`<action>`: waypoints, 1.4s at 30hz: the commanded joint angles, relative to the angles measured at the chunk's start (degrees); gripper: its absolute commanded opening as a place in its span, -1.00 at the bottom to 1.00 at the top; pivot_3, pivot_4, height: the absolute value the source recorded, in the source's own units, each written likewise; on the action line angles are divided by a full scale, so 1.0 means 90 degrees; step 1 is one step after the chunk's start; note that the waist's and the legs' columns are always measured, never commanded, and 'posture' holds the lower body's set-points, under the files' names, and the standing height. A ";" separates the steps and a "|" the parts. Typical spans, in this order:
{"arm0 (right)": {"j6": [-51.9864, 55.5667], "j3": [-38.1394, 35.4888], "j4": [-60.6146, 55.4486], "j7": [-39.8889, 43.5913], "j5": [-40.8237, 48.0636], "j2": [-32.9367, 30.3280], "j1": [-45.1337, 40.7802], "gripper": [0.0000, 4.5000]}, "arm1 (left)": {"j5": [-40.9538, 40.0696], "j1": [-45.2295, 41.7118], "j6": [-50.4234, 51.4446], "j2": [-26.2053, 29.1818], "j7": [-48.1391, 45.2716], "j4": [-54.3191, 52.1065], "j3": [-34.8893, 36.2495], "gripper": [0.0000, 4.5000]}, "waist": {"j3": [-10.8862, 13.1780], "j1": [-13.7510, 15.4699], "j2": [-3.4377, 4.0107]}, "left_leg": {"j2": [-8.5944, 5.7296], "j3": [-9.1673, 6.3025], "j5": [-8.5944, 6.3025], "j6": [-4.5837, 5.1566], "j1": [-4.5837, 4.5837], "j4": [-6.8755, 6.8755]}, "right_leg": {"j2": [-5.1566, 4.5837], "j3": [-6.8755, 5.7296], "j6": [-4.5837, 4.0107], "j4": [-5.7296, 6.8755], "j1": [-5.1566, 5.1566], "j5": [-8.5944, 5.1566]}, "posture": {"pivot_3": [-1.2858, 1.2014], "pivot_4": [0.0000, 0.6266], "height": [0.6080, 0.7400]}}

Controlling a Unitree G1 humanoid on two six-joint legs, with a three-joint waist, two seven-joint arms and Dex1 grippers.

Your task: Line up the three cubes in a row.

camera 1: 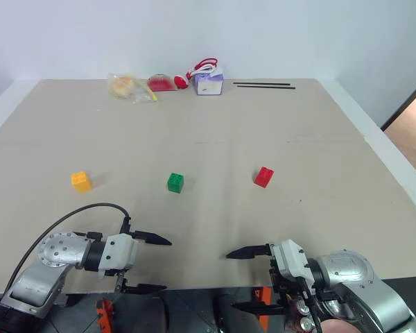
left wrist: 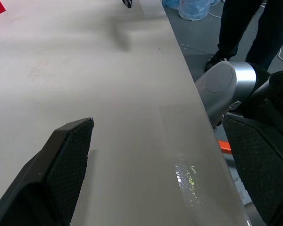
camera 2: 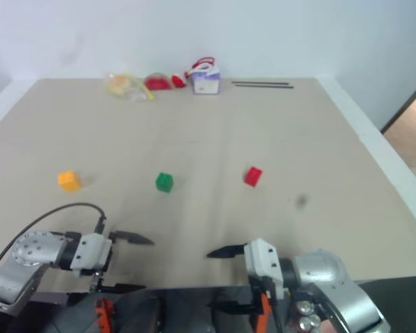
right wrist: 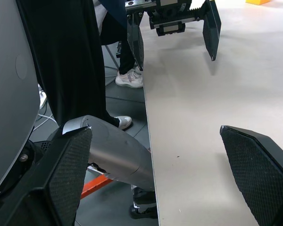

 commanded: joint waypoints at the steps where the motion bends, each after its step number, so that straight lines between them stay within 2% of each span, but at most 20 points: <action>1: -0.0009 -0.0094 -0.0185 0.0040 0.0142 -0.0070 0.0053 1.00 | 0.0002 0.0077 -0.0158 -0.0067 0.0002 -0.0107 -0.0091 0.99 | 0.0000 0.0000 0.0000 | 0.0000 0.0000 0.0000 0.0000 0.0000 0.0000 | 0.0000 -0.0001 0.0000 0.0000 0.0000 0.0000 | 0.03 -0.52 1.00; 13: -0.0062 -0.0284 -0.0028 0.0079 0.0263 -0.0195 0.0214 1.00 | -0.0104 0.0363 -0.1053 -0.0164 -0.0359 0.0761 -0.0062 0.99 | 0.0000 0.0002 0.0000 | 0.0000 0.0000 0.0000 0.0001 0.0011 0.0011 | 0.0000 0.0002 -0.0002 0.0004 0.0011 0.0003 | 0.03 -0.52 1.00; 18: -0.0123 -0.0380 0.0105 0.0140 0.0318 -0.0186 0.0215 1.00 | -0.0211 0.0357 -0.0987 -0.0092 -0.0387 0.0696 -0.0008 0.99 | -0.0001 0.0002 0.0000 | 0.0000 0.0000 0.0000 0.0001 0.0011 0.0012 | 0.0000 0.0001 -0.0002 0.0004 0.0013 0.0003 | 0.03 -0.52 1.00; 22: -0.0108 -0.0633 0.0234 0.0079 0.0520 -0.0079 0.0235 1.00 | -0.0372 0.0158 -0.0477 -0.0096 -0.0093 0.0467 0.0087 0.99 | -0.0001 0.0002 0.0000 | 0.0000 -0.0001 0.0000 0.0001 0.0011 0.0012 | 0.0001 -0.0001 -0.0001 0.0005 0.0014 0.0003 | 0.03 -0.52 1.00; 25: 0.0482 -0.1096 -0.0041 -0.0783 0.1219 0.0337 0.0081 1.00 | -0.0781 -0.0389 0.0633 -0.0346 0.0697 0.0292 0.0305 0.99 | -0.0001 0.0004 -0.0001 | 0.0000 -0.0003 0.0000 0.0002 0.0010 0.0014 | 0.0001 -0.0001 0.0003 0.0006 0.0016 0.0006 | 0.03 -0.52 1.00; 28: 0.0883 -0.1470 -0.0061 -0.1767 0.1354 0.0703 -0.0383 1.00 | -0.0890 -0.0996 0.1299 -0.0672 0.1349 0.0221 0.0381 0.99 | 0.0000 0.0004 0.0000 | 0.0000 -0.0010 0.0002 0.0005 0.0007 0.0034 | 0.0004 -0.0005 0.0008 0.0015 0.0022 0.0011 | 0.03 -0.52 1.00; 31: 0.1484 -0.1868 0.0527 -0.3028 0.1259 0.1012 -0.1265 1.00 | -0.0870 -0.1664 0.1943 -0.1238 0.2182 -0.0153 0.0220 0.99 | 0.0000 -0.0012 0.0000 | -0.0002 -0.0004 0.0003 0.0005 0.0005 0.0059 | 0.0004 0.0004 0.0017 0.0014 0.0029 0.0024 | 0.03 -0.52 1.00; 37: 0.2490 -0.2618 0.1041 -0.5648 0.0601 0.1498 -0.2414 1.00 | -0.0597 -0.2084 0.2504 -0.2122 0.3263 -0.0588 -0.0059 0.99 | -0.0001 0.0000 0.0001 | -0.0009 -0.0006 0.0003 0.0005 -0.0005 0.0062 | 0.0010 0.0016 0.0031 0.0014 0.0024 0.0036 | 0.03 -0.52 1.00; 40: 0.2975 -0.2495 0.0865 -0.6325 0.0261 0.1644 -0.2508 1.00 | -0.0540 -0.2149 0.2635 -0.2294 0.3463 -0.0683 -0.0122 0.99 | -0.0002 -0.0001 0.0002 | -0.0008 -0.0013 0.0000 0.0010 -0.0006 0.0040 | 0.0016 0.0014 0.0046 0.0015 0.0019 0.0036 | 0.03 -0.52 1.00; 42: 0.3264 -0.2308 0.0650 -0.6860 0.0261 0.2138 -0.2600 1.00 | -0.0521 -0.2247 0.2767 -0.2456 0.3628 -0.0779 -0.0226 0.99 | -0.0002 -0.0010 0.0002 | -0.0007 -0.0012 -0.0001 0.0011 -0.0005 0.0025 | 0.0015 0.0015 0.0043 0.0015 0.0014 0.0032 | 0.03 -0.52 1.00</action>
